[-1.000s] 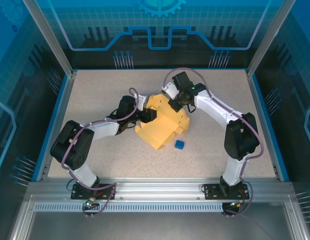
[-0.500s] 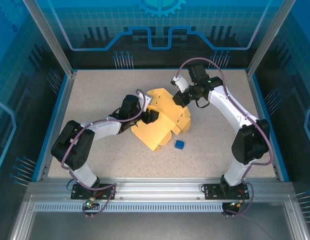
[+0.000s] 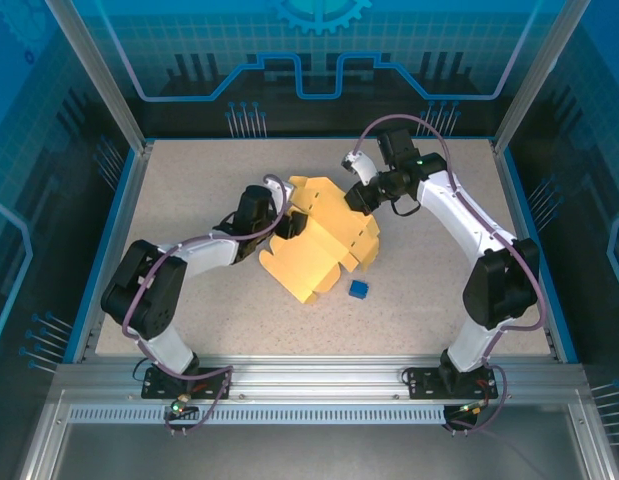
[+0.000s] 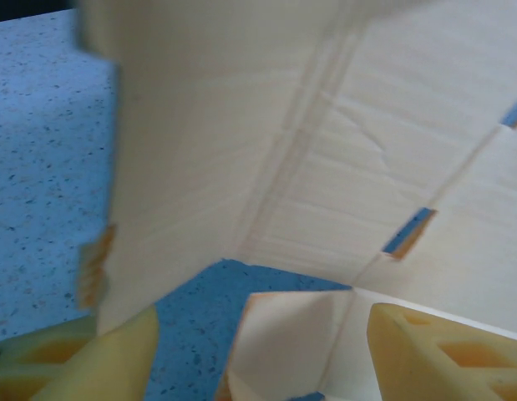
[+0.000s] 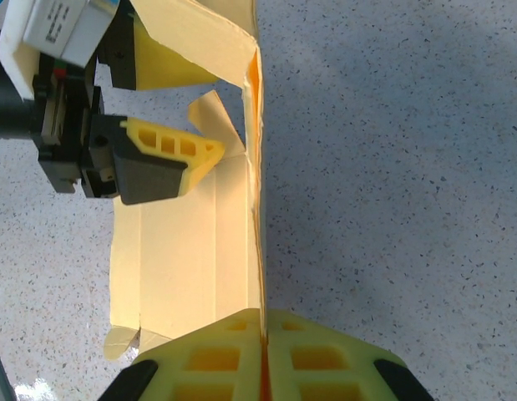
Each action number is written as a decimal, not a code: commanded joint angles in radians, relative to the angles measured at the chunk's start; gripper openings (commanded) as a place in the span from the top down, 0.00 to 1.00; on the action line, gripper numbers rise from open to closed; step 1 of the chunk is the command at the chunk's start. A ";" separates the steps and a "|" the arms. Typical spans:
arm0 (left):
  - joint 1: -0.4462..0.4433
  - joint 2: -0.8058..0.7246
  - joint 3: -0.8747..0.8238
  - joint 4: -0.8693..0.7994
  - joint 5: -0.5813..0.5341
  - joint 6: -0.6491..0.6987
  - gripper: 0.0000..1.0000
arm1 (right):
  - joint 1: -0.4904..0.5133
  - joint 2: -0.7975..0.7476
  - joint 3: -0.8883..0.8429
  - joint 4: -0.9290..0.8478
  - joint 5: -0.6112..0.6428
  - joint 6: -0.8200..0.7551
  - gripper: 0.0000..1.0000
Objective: Fold the paper box
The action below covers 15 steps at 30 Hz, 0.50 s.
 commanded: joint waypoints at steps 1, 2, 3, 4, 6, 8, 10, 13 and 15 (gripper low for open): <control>0.007 0.031 0.049 -0.038 -0.018 -0.029 0.31 | -0.012 -0.007 0.016 -0.010 -0.034 0.015 0.91; 0.007 0.038 0.055 -0.042 -0.019 -0.033 0.31 | -0.013 -0.006 0.017 -0.010 -0.035 0.015 0.91; 0.006 0.042 0.060 -0.045 -0.018 -0.037 0.31 | -0.013 -0.005 0.016 -0.009 -0.037 0.016 0.91; 0.006 0.049 0.065 -0.049 -0.012 -0.042 0.31 | -0.012 -0.004 0.015 -0.009 -0.038 0.016 0.91; 0.007 0.057 0.074 -0.057 0.013 -0.050 0.31 | -0.013 0.000 0.014 -0.006 -0.038 0.019 0.91; 0.006 0.061 0.078 -0.064 0.064 -0.055 0.32 | -0.013 0.001 0.014 -0.004 -0.036 0.020 0.91; 0.006 0.058 0.074 -0.062 0.129 -0.057 0.35 | -0.013 0.003 0.013 0.000 -0.032 0.024 0.91; 0.006 0.042 0.050 -0.038 0.218 -0.062 0.40 | -0.016 0.006 0.014 0.005 -0.028 0.032 0.91; 0.007 0.027 0.024 -0.002 0.244 -0.073 0.42 | -0.017 0.011 0.014 0.007 -0.027 0.038 0.91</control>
